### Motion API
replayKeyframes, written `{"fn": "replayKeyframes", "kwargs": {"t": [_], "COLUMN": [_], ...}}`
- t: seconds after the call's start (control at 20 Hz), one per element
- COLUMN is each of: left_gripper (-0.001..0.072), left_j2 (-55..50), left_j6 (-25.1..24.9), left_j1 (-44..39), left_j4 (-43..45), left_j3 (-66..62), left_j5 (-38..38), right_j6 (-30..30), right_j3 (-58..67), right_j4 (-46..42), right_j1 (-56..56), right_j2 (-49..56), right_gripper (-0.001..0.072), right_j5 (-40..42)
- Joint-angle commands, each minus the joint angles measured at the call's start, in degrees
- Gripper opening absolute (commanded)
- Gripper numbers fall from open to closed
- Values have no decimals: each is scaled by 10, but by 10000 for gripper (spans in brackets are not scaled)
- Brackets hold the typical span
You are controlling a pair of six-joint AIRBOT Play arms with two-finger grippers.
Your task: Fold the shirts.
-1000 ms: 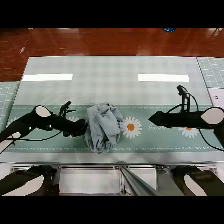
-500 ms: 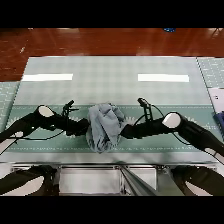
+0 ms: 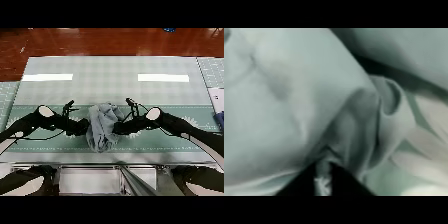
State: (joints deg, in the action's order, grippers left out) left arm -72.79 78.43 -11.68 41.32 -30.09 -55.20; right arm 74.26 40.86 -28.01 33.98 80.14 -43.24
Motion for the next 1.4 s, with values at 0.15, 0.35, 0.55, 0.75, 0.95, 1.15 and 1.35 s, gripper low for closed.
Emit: {"fn": "replayKeyframes", "kwargs": {"t": [0.15,0.35,0.55,0.75,0.95,1.15,1.35], "left_gripper": [21,20,20,20,20,20,21], "left_j2": [32,108,156,199,269,357,401], "left_j6": [-13,-12,3,4,4,5,14], "left_j1": [71,160,212,247,286,308,306], "left_j4": [0,-58,-88,-88,-23,114,163], "left_j3": [-99,-283,-518,-697,-775,-779,-776], "left_j5": [-52,-74,-69,-70,-68,-99,-197], "right_j6": [-51,20,59,93,134,180,200], "right_j3": [145,362,612,735,738,738,736], "right_j4": [-31,-144,-233,-379,-557,-701,-662], "right_j1": [-57,-171,-233,-243,-243,-243,-243], "right_j2": [-2,-66,-99,-173,-280,-353,-386], "right_gripper": [19,19,19,19,19,19,19], "right_j5": [-122,-186,-275,-335,-390,-495,-571]}}
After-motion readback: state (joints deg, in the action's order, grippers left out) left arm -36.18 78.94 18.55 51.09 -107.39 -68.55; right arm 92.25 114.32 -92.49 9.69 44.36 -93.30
